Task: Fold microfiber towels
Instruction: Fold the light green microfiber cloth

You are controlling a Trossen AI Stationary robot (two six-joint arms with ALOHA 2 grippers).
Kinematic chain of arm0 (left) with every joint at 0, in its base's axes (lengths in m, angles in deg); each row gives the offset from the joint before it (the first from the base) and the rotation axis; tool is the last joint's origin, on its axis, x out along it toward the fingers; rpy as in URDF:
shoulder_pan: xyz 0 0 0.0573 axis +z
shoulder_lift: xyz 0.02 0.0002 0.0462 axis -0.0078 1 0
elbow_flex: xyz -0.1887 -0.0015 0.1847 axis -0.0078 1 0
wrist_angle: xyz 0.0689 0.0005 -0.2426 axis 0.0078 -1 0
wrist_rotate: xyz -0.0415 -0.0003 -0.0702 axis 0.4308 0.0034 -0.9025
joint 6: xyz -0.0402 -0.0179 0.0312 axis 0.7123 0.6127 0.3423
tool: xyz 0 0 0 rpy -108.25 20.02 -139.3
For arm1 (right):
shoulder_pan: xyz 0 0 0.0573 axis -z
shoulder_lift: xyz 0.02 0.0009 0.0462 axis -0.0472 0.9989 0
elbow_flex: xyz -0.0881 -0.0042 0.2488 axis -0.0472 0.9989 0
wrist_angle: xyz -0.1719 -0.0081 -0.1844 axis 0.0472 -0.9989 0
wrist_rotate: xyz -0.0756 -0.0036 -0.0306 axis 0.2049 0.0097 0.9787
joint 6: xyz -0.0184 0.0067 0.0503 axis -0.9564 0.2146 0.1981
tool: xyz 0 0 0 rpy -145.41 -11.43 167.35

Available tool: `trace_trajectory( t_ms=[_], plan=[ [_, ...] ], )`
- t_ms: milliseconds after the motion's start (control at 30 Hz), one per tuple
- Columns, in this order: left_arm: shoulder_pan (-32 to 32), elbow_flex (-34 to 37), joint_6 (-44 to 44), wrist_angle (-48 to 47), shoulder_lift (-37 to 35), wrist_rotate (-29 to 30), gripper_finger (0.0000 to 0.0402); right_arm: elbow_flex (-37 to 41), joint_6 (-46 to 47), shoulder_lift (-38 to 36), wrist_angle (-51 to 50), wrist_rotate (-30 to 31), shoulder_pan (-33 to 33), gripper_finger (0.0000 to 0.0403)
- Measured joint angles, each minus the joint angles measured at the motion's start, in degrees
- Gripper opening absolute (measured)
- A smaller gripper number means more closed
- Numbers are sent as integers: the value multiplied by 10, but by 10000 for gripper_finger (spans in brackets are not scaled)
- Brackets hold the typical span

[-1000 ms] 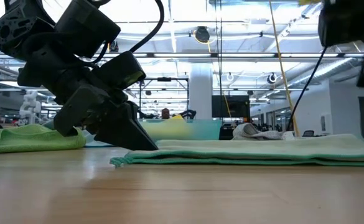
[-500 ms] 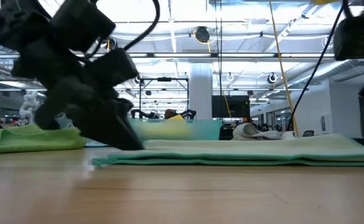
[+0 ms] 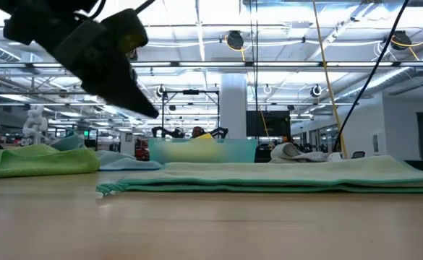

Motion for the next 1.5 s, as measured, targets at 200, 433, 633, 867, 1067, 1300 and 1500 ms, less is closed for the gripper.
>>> trace_trajectory(
  t_ms=[200, 433, 633, 867, 1067, 1300, 1500],
  plan=[
    [-21, -76, -14, -48, 42, 46, 26, 10, -53, 0, 0, 21, -42, 152],
    [-24, -157, -44, -57, 102, 89, 26, 10, -219, 13, 13, 104, -56, 177],
    [-15, -201, -60, -51, 143, 90, 26, 10, -300, 55, 36, 105, -55, 164],
    [-15, -234, -93, -12, 187, 95, 26, 10, -314, 93, 25, 105, -55, 137],
    [-15, -284, -95, -10, 231, 95, 26, 12, -325, 101, 7, 136, -52, 67],
    [-28, -364, -120, 53, 313, 95, 26, 11, -324, 101, 42, 149, -31, 14],
    [-42, -437, -158, 133, 397, 95, 41, 10, -341, 98, 107, 103, -1, 5]
  ],
)
